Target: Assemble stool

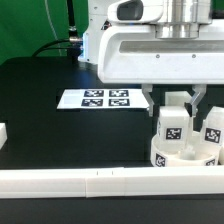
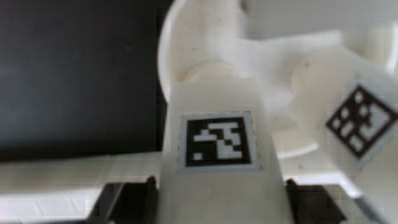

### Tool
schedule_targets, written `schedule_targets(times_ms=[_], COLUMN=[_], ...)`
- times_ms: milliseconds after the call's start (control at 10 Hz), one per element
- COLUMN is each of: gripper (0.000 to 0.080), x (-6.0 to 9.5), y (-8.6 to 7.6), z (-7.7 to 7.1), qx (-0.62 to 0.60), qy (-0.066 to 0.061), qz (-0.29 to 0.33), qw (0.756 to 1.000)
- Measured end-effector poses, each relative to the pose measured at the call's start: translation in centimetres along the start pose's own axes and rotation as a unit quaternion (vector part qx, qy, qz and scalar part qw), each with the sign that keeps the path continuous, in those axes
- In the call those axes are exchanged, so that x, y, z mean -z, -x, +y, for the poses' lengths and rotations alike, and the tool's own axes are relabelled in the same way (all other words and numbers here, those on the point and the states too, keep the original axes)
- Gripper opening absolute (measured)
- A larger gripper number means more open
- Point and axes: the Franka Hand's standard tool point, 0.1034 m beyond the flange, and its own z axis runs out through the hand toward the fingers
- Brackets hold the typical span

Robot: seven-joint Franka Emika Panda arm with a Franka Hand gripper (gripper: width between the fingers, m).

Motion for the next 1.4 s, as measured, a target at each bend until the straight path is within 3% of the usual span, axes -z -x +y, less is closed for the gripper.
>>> schedule_targets(times_ms=[400,700,1200,1400], gripper=[0.034,0.034,0.034,0.034], x=[0.0,-0.1,-0.1,-0.1], y=[0.5,0.9,0.9,0.9], z=[-1.5,-3.0,-3.0,-2.9], qx=[-0.205,-0.338,-0.473,-0.553], qy=[-0.01,-0.028,-0.035,-0.042], qz=[-0.001,0.005,-0.003,-0.009], qw=[0.979,0.941,0.88,0.832])
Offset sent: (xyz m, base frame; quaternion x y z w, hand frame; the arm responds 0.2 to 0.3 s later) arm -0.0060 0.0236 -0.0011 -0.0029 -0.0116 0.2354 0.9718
